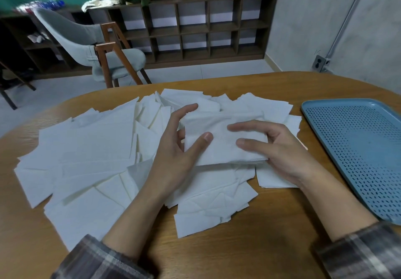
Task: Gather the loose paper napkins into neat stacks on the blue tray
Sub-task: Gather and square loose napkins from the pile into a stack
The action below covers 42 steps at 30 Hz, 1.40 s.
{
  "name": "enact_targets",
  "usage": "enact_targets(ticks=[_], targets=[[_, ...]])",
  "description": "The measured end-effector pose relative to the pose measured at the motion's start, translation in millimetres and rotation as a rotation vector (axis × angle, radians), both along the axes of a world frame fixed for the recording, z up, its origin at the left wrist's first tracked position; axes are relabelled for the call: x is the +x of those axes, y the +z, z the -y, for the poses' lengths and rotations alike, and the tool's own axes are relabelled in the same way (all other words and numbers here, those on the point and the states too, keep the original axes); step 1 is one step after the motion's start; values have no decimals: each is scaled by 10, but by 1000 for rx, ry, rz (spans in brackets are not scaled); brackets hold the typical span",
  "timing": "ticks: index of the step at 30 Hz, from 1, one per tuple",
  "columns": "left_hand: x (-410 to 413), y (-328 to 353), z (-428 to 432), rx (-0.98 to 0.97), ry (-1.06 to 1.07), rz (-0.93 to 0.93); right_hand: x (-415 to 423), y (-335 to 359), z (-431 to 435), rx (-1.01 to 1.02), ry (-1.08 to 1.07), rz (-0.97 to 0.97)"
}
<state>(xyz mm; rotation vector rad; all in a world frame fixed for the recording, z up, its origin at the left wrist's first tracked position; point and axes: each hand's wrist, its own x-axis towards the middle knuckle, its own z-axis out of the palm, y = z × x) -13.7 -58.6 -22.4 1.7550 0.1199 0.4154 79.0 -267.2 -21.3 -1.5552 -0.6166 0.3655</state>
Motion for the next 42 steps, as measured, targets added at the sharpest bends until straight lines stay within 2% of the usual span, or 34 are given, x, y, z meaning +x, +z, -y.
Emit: enact_targets(ticks=[2, 6, 9, 19, 25, 27, 30, 32, 35, 39, 42], targets=[[7, -40, -11, 113, -3, -33, 11, -22, -12, -54, -121, 127], [39, -160, -118, 565, -29, -144, 85, -101, 7, -87, -299, 226], [59, -222, -147, 710, -59, -154, 136, -164, 11, -187, -343, 262], [87, -266, -159, 779, -55, -117, 159, -198, 23, -191, -388, 224], [113, -291, -137, 868, -22, 49, 172, -203, 17, -202, -363, 235], [108, -274, -144, 836, 33, 125, 159, -206, 17, -199, -358, 238], [66, -202, -140, 623, 37, 209, 122, -157, 4, -159, -340, 237], [50, -152, -113, 505, 17, 258, 68, -87, -12, -117, -269, 220], [31, -112, -58, 446, 30, 310, -27, -44, -47, -116, -110, 166], [17, -84, -28, 381, 29, 297, -35, -109, -95, -132, -144, 132], [33, -63, -88, 348, 41, 184, 13, -85, -60, -72, -221, 121]])
